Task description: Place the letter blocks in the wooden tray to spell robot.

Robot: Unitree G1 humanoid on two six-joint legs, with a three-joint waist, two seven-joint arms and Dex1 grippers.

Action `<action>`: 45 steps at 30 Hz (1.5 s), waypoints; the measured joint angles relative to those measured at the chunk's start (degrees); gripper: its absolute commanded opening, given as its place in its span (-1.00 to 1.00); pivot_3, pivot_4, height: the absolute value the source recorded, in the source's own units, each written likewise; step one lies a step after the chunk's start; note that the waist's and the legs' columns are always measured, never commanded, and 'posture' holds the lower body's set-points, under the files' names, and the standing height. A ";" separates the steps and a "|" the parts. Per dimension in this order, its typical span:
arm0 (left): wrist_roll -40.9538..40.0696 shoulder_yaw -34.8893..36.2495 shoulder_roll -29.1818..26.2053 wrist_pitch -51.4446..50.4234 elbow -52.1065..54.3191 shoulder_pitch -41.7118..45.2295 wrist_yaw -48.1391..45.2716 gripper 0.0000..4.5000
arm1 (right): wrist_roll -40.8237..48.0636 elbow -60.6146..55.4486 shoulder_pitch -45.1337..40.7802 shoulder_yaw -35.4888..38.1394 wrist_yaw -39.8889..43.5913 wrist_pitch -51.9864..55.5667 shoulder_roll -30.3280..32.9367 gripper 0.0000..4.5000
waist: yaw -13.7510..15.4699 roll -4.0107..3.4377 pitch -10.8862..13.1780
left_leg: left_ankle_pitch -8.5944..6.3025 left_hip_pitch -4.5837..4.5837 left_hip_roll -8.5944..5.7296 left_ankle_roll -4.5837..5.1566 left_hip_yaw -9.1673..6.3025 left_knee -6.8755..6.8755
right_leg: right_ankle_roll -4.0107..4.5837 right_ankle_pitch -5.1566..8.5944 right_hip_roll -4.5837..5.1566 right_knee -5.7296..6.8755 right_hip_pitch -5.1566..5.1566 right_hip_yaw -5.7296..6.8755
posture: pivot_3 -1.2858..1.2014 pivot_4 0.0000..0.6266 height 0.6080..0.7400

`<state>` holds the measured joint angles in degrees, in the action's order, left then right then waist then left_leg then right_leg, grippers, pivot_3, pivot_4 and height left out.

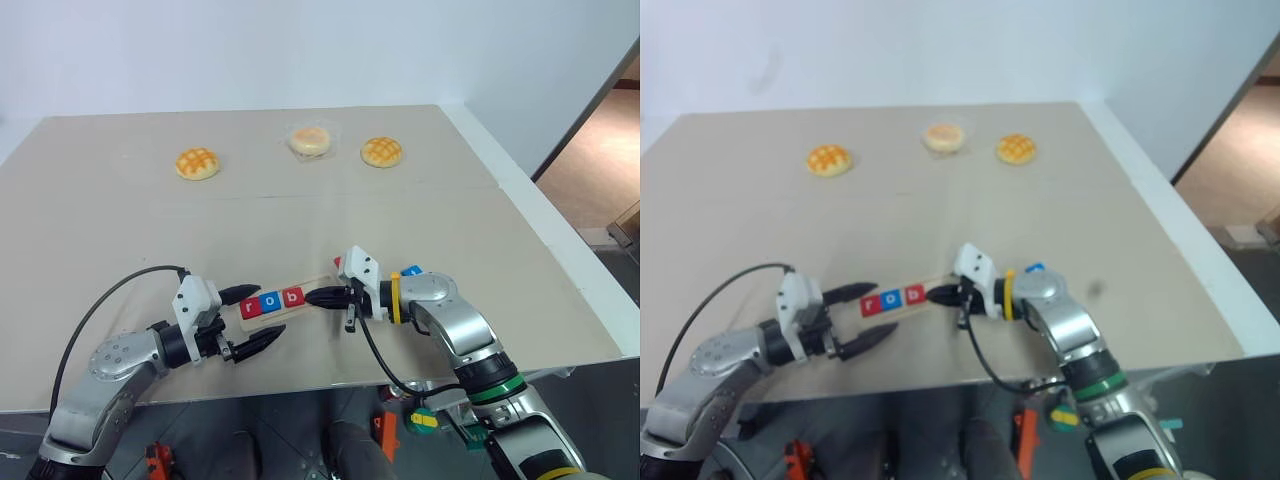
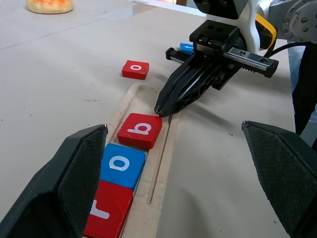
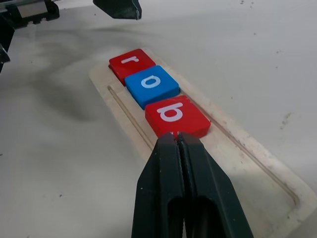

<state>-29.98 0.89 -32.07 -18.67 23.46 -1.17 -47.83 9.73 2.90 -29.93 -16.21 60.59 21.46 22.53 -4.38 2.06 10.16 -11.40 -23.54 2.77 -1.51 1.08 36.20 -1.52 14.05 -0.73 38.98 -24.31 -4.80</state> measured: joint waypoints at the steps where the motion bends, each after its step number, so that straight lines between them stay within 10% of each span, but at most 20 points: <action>1: 0.04 0.00 0.00 0.00 0.00 0.04 0.03 1.00 | -0.07 0.22 -0.06 -0.06 -0.01 -0.24 -0.09 -0.98 | 0.00 0.00 0.00 | 0.00 0.00 0.00 0.00 0.00 0.00 | 0.00 0.00 0.00 0.00 0.00 0.00 | 0.03 -0.52 0.99; 45: 0.19 -0.25 1.28 0.78 0.01 -0.41 0.37 1.00 | -3.23 9.20 -5.05 -2.01 0.98 -6.54 -0.90 -0.98 | 0.01 0.00 0.00 | 0.00 0.01 0.01 0.00 -0.01 0.00 | 0.00 -0.01 -0.01 0.00 0.01 0.00 | 0.03 -0.52 0.99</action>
<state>-29.78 0.64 -30.79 -17.88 23.47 -1.58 -47.46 6.50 12.09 -34.98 -18.22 61.57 14.92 21.63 -4.37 2.06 10.16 -11.40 -23.54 2.77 -1.51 1.07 36.21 -1.52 14.04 -0.73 38.98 -24.30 -4.80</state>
